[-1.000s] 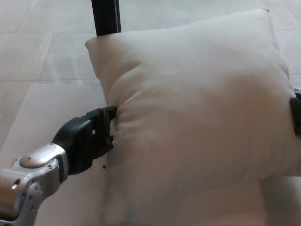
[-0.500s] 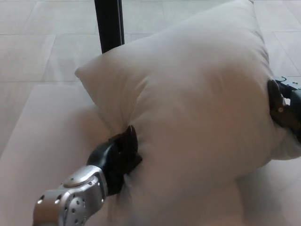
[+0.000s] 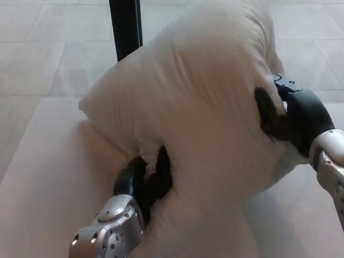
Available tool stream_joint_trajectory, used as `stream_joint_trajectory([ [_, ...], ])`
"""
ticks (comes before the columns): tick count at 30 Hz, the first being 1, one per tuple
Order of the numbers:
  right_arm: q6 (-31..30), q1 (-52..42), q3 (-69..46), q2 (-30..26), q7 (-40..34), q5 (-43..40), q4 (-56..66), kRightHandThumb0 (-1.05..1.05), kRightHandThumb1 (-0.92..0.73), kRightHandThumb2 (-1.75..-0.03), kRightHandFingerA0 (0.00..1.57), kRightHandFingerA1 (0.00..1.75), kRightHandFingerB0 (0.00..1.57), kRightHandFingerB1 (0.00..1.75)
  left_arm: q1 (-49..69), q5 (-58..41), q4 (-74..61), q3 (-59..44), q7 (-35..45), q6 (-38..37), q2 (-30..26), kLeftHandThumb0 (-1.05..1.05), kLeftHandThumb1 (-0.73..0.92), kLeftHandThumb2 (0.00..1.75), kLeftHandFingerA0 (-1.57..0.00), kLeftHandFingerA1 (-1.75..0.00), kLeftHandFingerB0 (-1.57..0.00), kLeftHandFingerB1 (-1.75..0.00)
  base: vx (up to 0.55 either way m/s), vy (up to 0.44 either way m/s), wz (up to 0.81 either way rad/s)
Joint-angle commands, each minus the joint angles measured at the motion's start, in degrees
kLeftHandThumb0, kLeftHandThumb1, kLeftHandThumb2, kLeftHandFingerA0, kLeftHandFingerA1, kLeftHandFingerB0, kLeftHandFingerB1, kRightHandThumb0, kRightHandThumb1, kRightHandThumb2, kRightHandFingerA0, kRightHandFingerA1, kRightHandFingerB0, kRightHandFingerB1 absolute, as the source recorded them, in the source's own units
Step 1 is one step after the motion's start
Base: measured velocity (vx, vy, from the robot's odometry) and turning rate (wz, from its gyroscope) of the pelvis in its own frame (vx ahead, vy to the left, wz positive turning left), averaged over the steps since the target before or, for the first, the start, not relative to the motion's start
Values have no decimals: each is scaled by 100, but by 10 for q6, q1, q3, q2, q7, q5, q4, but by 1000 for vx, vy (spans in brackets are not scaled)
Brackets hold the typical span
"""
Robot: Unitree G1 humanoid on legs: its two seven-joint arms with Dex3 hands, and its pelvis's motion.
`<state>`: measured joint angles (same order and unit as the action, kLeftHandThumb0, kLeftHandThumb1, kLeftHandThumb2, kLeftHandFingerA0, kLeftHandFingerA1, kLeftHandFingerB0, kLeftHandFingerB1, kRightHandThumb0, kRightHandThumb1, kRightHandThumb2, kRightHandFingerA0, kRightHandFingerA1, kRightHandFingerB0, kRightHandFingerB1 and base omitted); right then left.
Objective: The robot uses its left hand to press on the left side of the pillow kept in the middle of the desk and uses its right hand to lift up and the right side of the pillow and turn it over
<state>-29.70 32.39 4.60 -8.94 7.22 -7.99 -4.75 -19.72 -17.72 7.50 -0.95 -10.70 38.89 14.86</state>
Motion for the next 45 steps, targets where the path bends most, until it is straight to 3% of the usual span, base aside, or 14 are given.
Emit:
stream_joint_trajectory([
  [1, -23, -47, 193, 55, 115, 13, 4, -84, -65, -61, 69, 106, 30, 42, 61, 58, 87, 165, 64, -79, 60, -80, 79, 64, -7, -66, 0, -6, 0, 0, 0],
  [4, -14, -57, 229, 50, 137, 26, -11, -86, -64, -61, 71, 116, 27, 44, 94, 82, 55, 199, 12, -76, 66, -105, 70, 100, 0, -16, 0, -9, 0, 0, 0],
  [14, -15, -110, 326, 89, 120, 60, -33, -82, -61, -59, 55, 87, 33, 45, 136, -13, 98, 137, 14, -70, 155, -93, 55, 89, -3, -35, 0, 0, 0, 0, 0],
  [18, -22, -145, 358, 98, 99, 71, -28, -74, -48, -91, 53, 77, 28, 52, 183, -22, 126, 136, 43, -129, 160, -103, 64, 98, -2, -25, 0, -10, 0, 0, 0],
  [19, -6, -156, 374, 102, 102, 77, -42, -68, -60, -58, 57, 77, 37, 45, 199, -20, 139, 143, 56, -157, 160, -85, 64, 82, 0, -21, 0, 0, 0, 0, 0],
  [21, -1, -157, 388, 104, 107, 84, -51, -68, -45, -88, 52, 75, 31, 54, 204, -27, 147, 137, 66, -160, 161, -84, 69, 72, -2, -36, 0, 0, 0, 0, 0],
  [25, -4, -141, 406, 114, 116, 95, -66, -66, -55, -57, 43, 74, 38, 48, 204, -44, 157, 115, 65, -186, 177, -102, 60, 93, -10, -33, 0, -9, 0, 0, 0],
  [26, -2, -140, 408, 114, 123, 92, -67, -66, -55, -57, 40, 77, 37, 50, 201, -42, 161, 115, 66, -188, 174, -84, 68, 61, -4, -44, 0, 0, 0, 0, 0],
  [28, -21, -140, 421, 109, 137, 83, -52, -63, -41, -83, 65, 92, 38, 57, 214, -40, 156, 127, 77, -188, 162, -105, 63, 95, -11, -39, 0, -7, 0, 0, 0],
  [30, -5, -134, 435, 103, 150, 95, -64, -59, -54, -57, 79, 108, 48, 47, 215, -42, 164, 129, 86, -196, 161, -104, 63, 96, -9, -41, 0, -8, 0, 0, 0],
  [35, -22, -124, 461, 98, 154, 110, -58, -58, -53, -57, 38, 72, 54, 45, 221, -51, 178, 125, 94, -217, 164, -93, 57, 88, -11, -47, 0, 0, 0, 0, 0],
  [37, -18, -125, 464, 98, 157, 108, -58, -63, -43, -86, 70, 104, 53, 58, 221, -59, 182, 119, 93, -216, 167, -94, 56, 89, -13, -47, 0, 0, 0, 0, 0],
  [38, -13, -126, 466, 99, 159, 109, -62, -59, -47, -59, 80, 151, 62, 48, 221, -60, 184, 120, 90, -218, 168, -94, 57, 89, -12, -46, 0, 0, 0, 0, 0],
  [45, -16, -126, 462, 107, 166, 105, -75, -46, -33, -86, 127, 136, 57, 65, 216, -52, 196, 132, 80, -233, 163, -94, 57, 90, -10, -47, 0, 0, 0, 0, 0],
])
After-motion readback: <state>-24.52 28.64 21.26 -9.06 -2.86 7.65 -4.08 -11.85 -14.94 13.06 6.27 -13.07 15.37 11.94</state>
